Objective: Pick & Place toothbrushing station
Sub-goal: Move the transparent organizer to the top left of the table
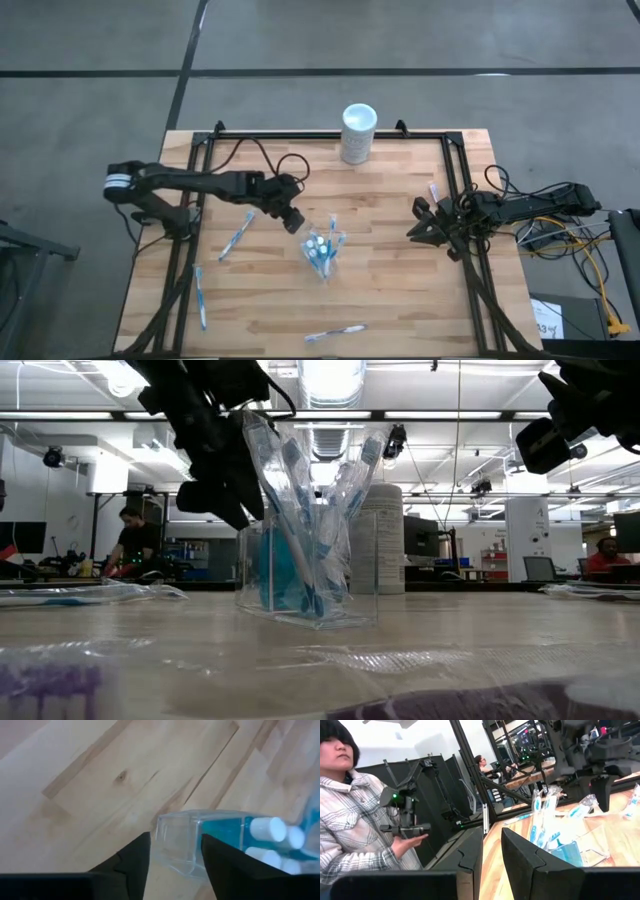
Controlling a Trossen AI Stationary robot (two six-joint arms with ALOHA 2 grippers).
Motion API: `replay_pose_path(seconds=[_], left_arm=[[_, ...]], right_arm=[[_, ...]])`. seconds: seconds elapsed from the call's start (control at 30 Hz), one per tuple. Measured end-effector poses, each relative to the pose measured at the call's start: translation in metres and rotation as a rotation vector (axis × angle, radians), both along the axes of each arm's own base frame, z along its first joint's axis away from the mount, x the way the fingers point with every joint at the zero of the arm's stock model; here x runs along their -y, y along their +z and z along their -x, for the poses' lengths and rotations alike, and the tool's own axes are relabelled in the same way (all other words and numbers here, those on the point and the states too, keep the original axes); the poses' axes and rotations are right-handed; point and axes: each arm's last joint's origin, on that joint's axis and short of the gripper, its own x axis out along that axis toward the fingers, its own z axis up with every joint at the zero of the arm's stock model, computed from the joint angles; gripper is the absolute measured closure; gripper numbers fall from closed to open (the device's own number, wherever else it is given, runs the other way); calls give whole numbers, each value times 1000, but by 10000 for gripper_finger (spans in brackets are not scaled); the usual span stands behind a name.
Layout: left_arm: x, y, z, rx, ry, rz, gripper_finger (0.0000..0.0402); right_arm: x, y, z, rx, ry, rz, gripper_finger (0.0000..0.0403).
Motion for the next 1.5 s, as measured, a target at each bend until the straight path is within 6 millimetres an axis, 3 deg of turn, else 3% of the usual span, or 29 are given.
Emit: replay_pose_path(seconds=[0.73,1.13,1.3,1.5], left_arm=[[9,-9,-4,-24,-69,-25,211],[9,-31,-15,-89,-72,13,212],[9,-29,-14,-89,-66,8,235],[8,-30,-14,-96,-65,11,292]], right_arm=[[0,0,0,0,0,0,335],[0,0,0,-1,0,0,335],[0,0,0,-3,0,0,335],[0,0,0,-3,0,0,335]])
